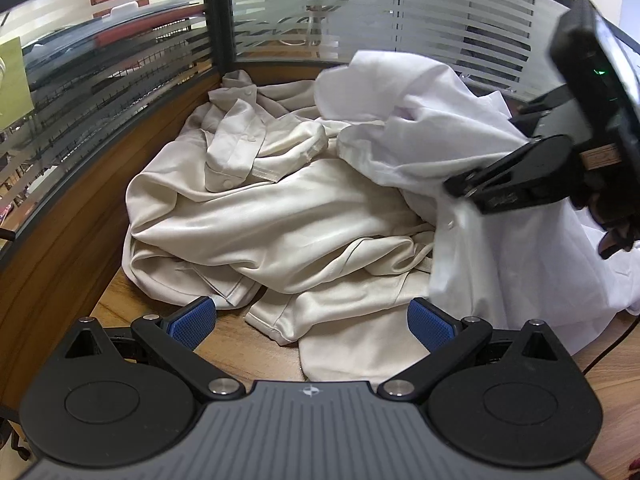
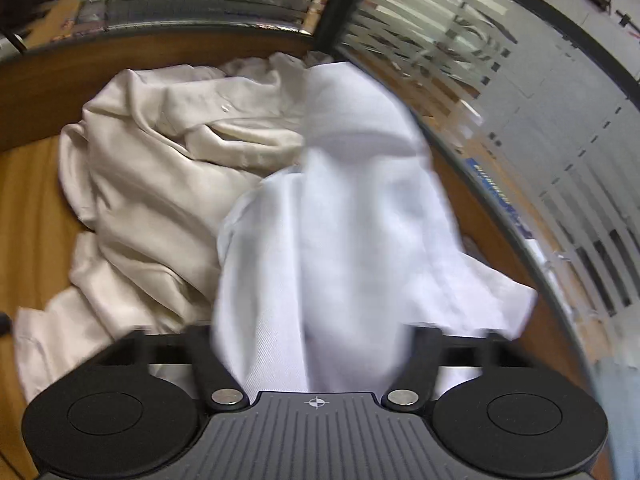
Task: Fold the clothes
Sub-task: 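Regrasp the white shirt with the right gripper and carry it aside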
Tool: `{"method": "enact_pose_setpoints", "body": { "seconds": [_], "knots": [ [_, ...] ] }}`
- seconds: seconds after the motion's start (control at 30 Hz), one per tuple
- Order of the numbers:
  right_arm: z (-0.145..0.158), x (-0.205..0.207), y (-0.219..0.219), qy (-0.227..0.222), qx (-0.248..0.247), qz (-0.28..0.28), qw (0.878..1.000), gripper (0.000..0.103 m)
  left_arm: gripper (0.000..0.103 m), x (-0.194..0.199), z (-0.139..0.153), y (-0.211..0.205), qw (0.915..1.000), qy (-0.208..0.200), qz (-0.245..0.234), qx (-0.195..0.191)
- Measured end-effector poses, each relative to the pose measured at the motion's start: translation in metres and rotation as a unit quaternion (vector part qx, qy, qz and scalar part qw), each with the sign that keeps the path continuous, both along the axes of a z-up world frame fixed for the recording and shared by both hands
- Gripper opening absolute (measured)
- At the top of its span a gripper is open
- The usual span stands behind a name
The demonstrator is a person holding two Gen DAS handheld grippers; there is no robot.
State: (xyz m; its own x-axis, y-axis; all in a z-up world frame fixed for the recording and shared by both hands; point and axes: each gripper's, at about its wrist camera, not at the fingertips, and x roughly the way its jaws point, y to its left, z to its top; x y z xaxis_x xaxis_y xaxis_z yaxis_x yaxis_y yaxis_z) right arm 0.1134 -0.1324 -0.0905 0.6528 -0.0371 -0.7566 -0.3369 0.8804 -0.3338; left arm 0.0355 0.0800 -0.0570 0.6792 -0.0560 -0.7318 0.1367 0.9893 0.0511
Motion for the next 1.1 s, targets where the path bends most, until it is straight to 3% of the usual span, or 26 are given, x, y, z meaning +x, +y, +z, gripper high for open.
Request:
{"method": "enact_pose_setpoints", "body": {
  "seconds": [0.1,0.17,0.37,0.53,0.73,0.93,1.03,1.1],
  "knots": [
    [0.017,-0.012,-0.022,0.002,0.032,-0.015,0.999,0.021,0.103,0.001,-0.001,-0.002,1.0,0.0,-0.004,0.001],
    [0.033,-0.024,-0.038,-0.006,0.043,-0.028,0.999,0.016,0.103,0.002,-0.001,-0.005,1.0,-0.002,-0.009,0.001],
    [0.077,-0.081,-0.098,-0.024,0.038,-0.088,0.995,0.013,0.103,0.008,0.0,-0.021,0.9993,-0.007,-0.037,-0.003],
    [0.093,-0.14,-0.153,-0.017,0.018,-0.173,0.985,0.013,0.103,0.012,-0.004,-0.042,0.9975,-0.005,-0.07,-0.01],
    [0.085,-0.208,-0.212,0.0,0.003,-0.301,0.954,0.013,0.103,0.016,-0.01,-0.076,0.9923,-0.002,-0.123,-0.014],
    [0.07,-0.271,-0.261,0.022,-0.018,-0.411,0.911,0.015,0.103,0.022,-0.019,-0.115,0.9844,-0.003,-0.176,-0.011],
    [0.062,-0.294,-0.279,0.033,-0.006,-0.455,0.89,0.025,0.103,0.03,-0.026,-0.133,0.9828,-0.005,-0.184,-0.004],
    [0.061,-0.305,-0.284,0.032,0.004,-0.468,0.883,0.039,0.103,0.037,-0.031,-0.144,0.9827,-0.008,-0.185,0.001]
  ]
}}
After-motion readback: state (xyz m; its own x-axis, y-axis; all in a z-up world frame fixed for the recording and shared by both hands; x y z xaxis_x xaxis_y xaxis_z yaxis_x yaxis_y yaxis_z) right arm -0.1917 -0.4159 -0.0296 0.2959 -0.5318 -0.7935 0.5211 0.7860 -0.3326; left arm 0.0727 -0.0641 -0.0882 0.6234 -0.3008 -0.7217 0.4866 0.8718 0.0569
